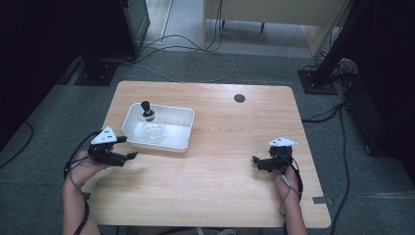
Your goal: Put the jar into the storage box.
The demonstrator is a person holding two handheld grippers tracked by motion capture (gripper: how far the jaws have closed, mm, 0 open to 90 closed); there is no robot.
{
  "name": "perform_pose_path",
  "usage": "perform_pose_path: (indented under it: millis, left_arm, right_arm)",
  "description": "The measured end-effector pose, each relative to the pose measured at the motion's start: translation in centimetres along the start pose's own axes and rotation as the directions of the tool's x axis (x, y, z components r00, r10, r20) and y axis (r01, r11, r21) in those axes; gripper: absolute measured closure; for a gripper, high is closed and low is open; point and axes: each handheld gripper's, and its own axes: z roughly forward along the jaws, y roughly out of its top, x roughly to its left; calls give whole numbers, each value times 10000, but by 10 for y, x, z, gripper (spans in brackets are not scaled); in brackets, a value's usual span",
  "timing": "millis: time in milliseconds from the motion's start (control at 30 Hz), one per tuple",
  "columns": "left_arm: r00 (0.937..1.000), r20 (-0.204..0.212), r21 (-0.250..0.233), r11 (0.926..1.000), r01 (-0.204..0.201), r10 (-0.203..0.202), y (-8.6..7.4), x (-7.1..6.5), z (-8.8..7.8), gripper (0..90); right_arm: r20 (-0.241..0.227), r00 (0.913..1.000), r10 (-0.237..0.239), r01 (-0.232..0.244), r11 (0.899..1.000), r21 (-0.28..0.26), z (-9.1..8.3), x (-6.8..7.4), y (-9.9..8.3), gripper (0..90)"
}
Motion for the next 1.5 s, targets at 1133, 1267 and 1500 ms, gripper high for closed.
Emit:
perform_pose_path:
  millis: [1133, 1267, 1500]
  left_arm:
    - [9947, -884, 260, 9981, 556, -531, -23, 16, 16, 206]
    - [9930, -1010, 279, 9975, 649, -618, -23, 17, 19, 206]
    - [9919, -1100, 321, 9972, 676, -637, -24, 16, 28, 206]
  right_arm:
    - [-5, 10000, 17, -17, 10000, 1, 0, 0, 0, 0]
    - [2, 10000, 2, -2, 10000, 0, 0, 0, 0, 0]
    - [-1, 10000, 1, -1, 10000, 2, 0, 0, 0, 0]
